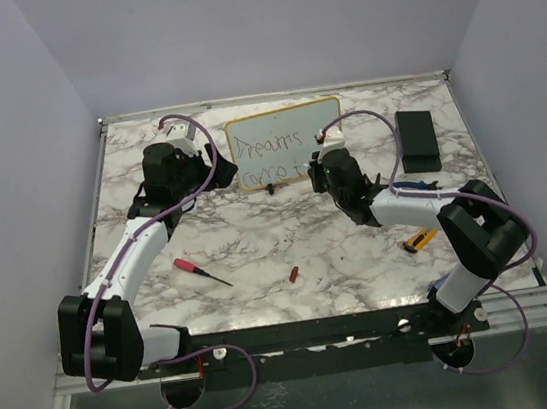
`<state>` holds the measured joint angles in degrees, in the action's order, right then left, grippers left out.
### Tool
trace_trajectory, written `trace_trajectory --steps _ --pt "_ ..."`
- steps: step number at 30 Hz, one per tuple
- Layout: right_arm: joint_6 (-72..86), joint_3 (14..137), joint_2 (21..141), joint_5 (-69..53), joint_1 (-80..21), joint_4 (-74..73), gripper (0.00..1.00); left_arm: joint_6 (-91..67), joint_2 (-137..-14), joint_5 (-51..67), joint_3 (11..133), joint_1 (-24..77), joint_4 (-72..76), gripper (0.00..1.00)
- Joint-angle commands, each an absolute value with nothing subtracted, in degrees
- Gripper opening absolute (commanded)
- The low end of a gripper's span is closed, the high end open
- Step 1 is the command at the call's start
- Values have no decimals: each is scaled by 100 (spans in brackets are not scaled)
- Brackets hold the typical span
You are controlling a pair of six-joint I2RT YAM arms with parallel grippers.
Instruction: Write a sentence on the whiteboard
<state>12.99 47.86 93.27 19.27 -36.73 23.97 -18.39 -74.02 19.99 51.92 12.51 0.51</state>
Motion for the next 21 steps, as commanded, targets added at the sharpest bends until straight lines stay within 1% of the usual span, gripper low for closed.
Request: trace_trajectory --steps 1,21 --pt "1194 4957 9536 2114 -3651 2522 1 -1812 -7365 1955 5134 1277 88 76" --pt "1275 4776 9768 2218 -3651 2456 1 -1811 -7349 1971 5147 1279 88 76"
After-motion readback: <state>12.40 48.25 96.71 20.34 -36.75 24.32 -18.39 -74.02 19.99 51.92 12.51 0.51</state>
